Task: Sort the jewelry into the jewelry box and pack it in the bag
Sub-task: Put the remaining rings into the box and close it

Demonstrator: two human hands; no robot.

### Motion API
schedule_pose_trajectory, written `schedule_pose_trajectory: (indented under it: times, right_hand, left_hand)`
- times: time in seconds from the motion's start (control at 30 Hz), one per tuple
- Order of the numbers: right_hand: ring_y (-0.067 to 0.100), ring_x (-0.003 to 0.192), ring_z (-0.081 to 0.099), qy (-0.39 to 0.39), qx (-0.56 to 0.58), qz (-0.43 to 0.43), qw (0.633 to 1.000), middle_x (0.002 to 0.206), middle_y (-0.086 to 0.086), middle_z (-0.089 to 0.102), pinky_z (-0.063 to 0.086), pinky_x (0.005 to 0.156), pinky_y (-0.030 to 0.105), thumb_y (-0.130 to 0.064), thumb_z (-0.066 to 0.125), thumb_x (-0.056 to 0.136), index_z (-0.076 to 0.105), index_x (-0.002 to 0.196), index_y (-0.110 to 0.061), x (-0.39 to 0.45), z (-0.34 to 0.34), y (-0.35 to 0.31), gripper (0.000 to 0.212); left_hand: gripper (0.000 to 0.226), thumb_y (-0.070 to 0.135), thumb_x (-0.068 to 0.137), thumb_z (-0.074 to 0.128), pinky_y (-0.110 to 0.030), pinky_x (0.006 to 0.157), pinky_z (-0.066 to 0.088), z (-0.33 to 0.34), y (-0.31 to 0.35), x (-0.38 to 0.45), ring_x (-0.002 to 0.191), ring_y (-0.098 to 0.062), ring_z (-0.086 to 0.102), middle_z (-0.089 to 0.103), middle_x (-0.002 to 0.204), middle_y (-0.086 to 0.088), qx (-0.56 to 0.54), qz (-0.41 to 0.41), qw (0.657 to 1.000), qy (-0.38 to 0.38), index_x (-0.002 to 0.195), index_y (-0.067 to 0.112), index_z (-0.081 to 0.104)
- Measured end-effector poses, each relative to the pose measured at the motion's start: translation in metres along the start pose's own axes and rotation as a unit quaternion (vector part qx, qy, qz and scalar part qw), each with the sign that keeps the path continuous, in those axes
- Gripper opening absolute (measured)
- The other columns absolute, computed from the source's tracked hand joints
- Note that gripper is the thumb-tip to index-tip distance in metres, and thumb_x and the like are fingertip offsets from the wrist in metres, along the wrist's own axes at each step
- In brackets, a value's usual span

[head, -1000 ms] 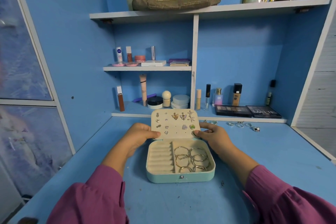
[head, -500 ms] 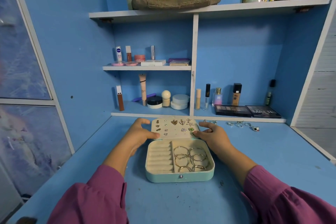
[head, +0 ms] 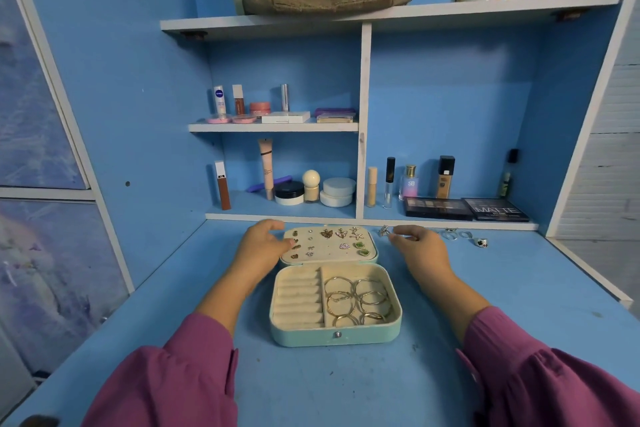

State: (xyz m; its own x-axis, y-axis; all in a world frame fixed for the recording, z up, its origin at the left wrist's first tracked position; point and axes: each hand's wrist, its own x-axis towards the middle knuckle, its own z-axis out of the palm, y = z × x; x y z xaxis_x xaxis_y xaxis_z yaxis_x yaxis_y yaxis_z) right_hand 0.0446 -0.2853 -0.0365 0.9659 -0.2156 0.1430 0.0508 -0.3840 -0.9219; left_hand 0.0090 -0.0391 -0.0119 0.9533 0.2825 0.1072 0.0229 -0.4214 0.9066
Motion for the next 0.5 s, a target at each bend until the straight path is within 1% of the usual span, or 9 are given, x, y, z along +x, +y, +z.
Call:
schedule_pose_trajectory:
  times: [0.07,0.13,0.17,0.23,0.27,0.33,0.37,0.43,0.5]
  right_hand:
    - [0.017,0.083,0.056,0.03,-0.03,0.003,0.999,0.108,0.009,0.067,0.041,0.068,0.026,-0.021,0.058,0.093,0.066,0.114,-0.01,0.007,-0.011,0.006,0.026]
    - [0.025,0.096,0.058,0.053,-0.05,0.011,0.997,0.112,0.012,0.066,0.04,0.078,0.026,-0.017,0.057,0.093,0.065,0.116,-0.005,0.014,-0.017,0.013,0.027]
    - [0.027,0.098,0.058,0.059,-0.055,0.014,0.997,0.11,0.013,0.066,0.04,0.079,0.027,-0.016,0.056,0.093,0.065,0.115,-0.004,0.017,-0.019,0.014,0.026]
    - [0.027,0.089,0.056,0.062,-0.073,0.012,0.995,0.097,0.014,0.066,0.04,0.074,0.028,-0.013,0.054,0.093,0.068,0.104,-0.002,0.021,-0.019,0.015,0.021]
    - [0.026,0.082,0.053,0.06,-0.086,0.008,0.994,0.088,0.014,0.064,0.039,0.07,0.027,-0.012,0.053,0.093,0.068,0.095,0.0,0.022,-0.017,0.015,0.019]
    - [0.025,0.073,0.05,0.056,-0.108,0.002,0.993,0.076,0.014,0.059,0.035,0.06,0.027,-0.012,0.052,0.093,0.066,0.082,0.002,0.027,-0.014,0.016,0.022]
    - [0.026,0.07,0.05,0.054,-0.118,0.003,0.992,0.074,0.014,0.059,0.033,0.056,0.027,-0.013,0.052,0.093,0.065,0.079,0.002,0.028,-0.013,0.016,0.024]
    - [0.028,0.068,0.051,0.055,-0.142,0.001,0.988,0.074,0.016,0.061,0.032,0.053,0.028,-0.018,0.053,0.093,0.065,0.078,0.002,0.033,-0.011,0.016,0.028]
    - [0.029,0.069,0.054,0.056,-0.177,0.002,0.983,0.077,0.015,0.064,0.035,0.055,0.028,-0.024,0.054,0.092,0.067,0.08,-0.001,0.037,-0.009,0.016,0.029]
  left_hand:
    - [0.03,0.01,0.087,0.066,-0.017,0.058,0.04,0.005,0.007,0.001,0.068,-0.008,0.053,0.052,0.08,0.0,-0.01,0.039,0.999,0.025,0.117,0.014,0.06]
    - [0.025,0.009,0.087,0.065,-0.016,0.054,0.041,0.015,0.017,0.001,0.064,-0.009,0.051,0.05,0.073,0.002,-0.007,0.065,0.998,0.011,0.112,0.014,0.064]
    - [0.022,0.009,0.087,0.065,-0.014,0.052,0.041,0.021,0.024,0.002,0.063,-0.009,0.051,0.051,0.071,0.003,0.003,0.074,0.997,-0.008,0.109,0.014,0.065]
    - [0.016,0.009,0.087,0.065,-0.01,0.051,0.042,0.037,0.037,0.005,0.067,-0.008,0.054,0.058,0.074,0.006,0.034,0.089,0.994,-0.059,0.102,0.015,0.068]
    - [0.014,0.009,0.086,0.065,-0.011,0.058,0.044,0.046,0.044,0.007,0.072,-0.008,0.058,0.063,0.079,0.006,0.053,0.098,0.99,-0.083,0.099,0.015,0.069]
    - [0.014,0.01,0.086,0.065,-0.022,0.076,0.051,0.066,0.056,0.015,0.084,-0.012,0.063,0.07,0.093,0.001,0.09,0.118,0.982,-0.12,0.098,0.014,0.071]
    - [0.014,0.011,0.086,0.065,-0.028,0.082,0.052,0.075,0.062,0.02,0.088,-0.015,0.064,0.071,0.098,-0.001,0.11,0.125,0.977,-0.13,0.098,0.013,0.072]
    - [0.015,0.012,0.086,0.066,-0.032,0.087,0.052,0.093,0.071,0.032,0.094,-0.018,0.064,0.07,0.104,-0.001,0.151,0.129,0.97,-0.139,0.099,0.013,0.073]
    - [0.016,0.015,0.084,0.068,-0.034,0.088,0.052,0.112,0.075,0.046,0.095,-0.019,0.064,0.07,0.106,-0.001,0.19,0.122,0.964,-0.14,0.099,0.013,0.074]
